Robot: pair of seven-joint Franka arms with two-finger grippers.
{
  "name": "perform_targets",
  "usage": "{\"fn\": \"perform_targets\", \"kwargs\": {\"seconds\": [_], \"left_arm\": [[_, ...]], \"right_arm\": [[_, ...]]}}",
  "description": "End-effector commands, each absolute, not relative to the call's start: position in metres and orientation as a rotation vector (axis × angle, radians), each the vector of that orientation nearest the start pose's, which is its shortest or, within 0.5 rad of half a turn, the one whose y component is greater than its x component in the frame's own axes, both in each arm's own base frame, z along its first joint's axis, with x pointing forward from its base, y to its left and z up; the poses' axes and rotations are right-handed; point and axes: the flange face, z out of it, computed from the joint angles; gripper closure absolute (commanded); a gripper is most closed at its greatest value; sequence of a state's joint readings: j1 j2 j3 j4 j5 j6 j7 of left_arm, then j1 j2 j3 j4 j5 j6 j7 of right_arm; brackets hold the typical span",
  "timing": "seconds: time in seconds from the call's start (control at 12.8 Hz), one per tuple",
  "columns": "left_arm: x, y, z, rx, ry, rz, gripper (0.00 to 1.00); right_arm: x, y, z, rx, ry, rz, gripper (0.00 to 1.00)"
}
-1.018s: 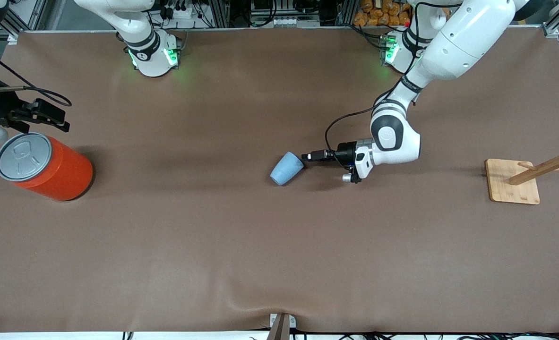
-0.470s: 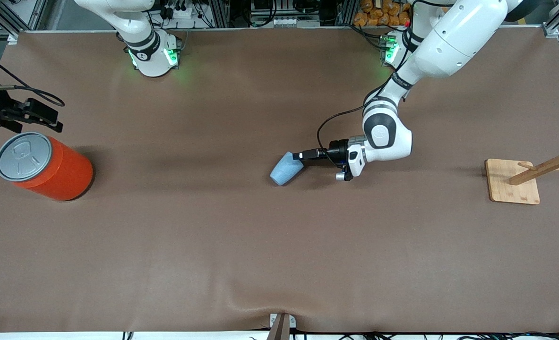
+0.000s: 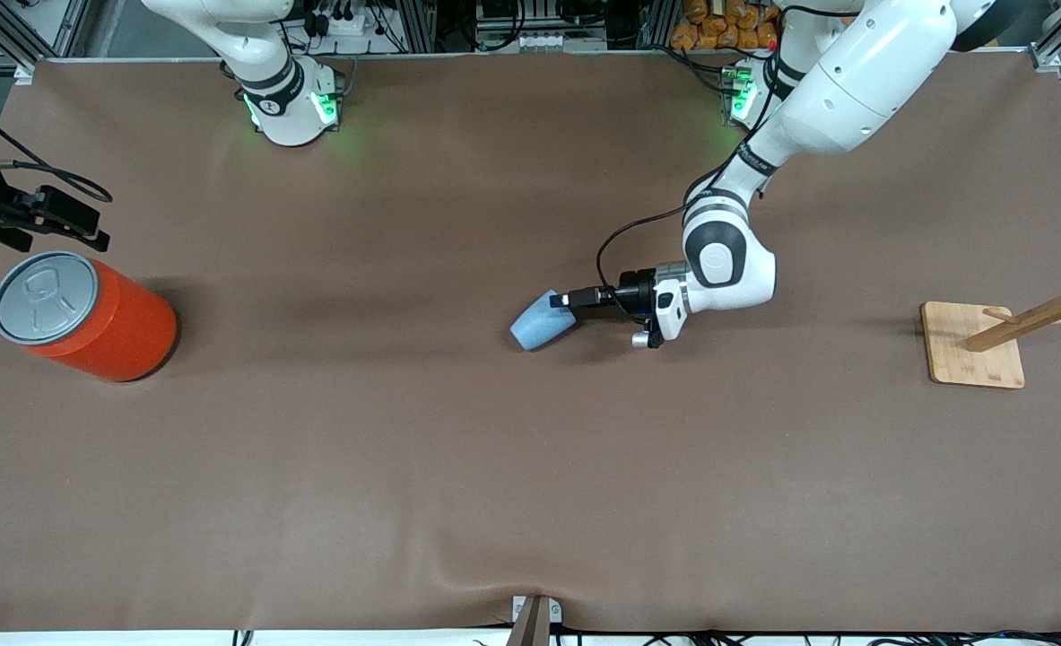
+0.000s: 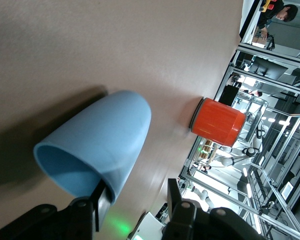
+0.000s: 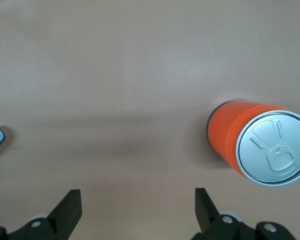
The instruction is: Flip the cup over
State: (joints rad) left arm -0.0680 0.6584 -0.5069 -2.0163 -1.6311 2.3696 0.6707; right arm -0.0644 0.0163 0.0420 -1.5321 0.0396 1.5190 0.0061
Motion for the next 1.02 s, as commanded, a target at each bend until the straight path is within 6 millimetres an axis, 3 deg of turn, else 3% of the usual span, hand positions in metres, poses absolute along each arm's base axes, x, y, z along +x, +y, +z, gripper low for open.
{"fn": "perform_targets", "kwargs": {"seconds": [0.0, 0.08, 0.23, 0.31, 0.47, 0.63, 0.86, 0.94], "left_arm": [[0.489, -0.348, 0.148, 1.908, 0.344, -0.277, 0.62], [0.492, -0.347, 0.146, 1.913, 0.35, -0.271, 0.79], [0.488, -0.352, 0.141, 1.927, 0.348, -0.274, 0.89], [0.489, -0.353, 0.143, 1.932, 0.347, -0.27, 1.0], [0.494, -0.35, 0.154, 1.938, 0.34, -0.254, 1.0], [0.505, -0.35, 0.184, 1.927, 0.392, -0.258, 1.0], [0.525, -0.34, 0.258, 2.039, 0.439, -0.32, 1.0], [0.536, -0.326, 0.28, 2.097, 0.466, -0.311, 1.0]], "right_arm": [[0.557, -0.01, 0.633, -3.096, 0.049, 0.047, 0.0], [0.557, -0.011, 0.633, -3.096, 0.051, 0.047, 0.0], [0.556, -0.011, 0.633, -3.096, 0.051, 0.051, 0.0], [0.556, -0.011, 0.633, -3.096, 0.049, 0.051, 0.0], [0.556, -0.011, 0.633, -3.096, 0.049, 0.051, 0.0], [0.556, -0.011, 0.634, -3.096, 0.049, 0.049, 0.0], [0.556, -0.011, 0.633, -3.096, 0.049, 0.049, 0.0], [0.556, -0.012, 0.633, -3.096, 0.051, 0.049, 0.0]]}}
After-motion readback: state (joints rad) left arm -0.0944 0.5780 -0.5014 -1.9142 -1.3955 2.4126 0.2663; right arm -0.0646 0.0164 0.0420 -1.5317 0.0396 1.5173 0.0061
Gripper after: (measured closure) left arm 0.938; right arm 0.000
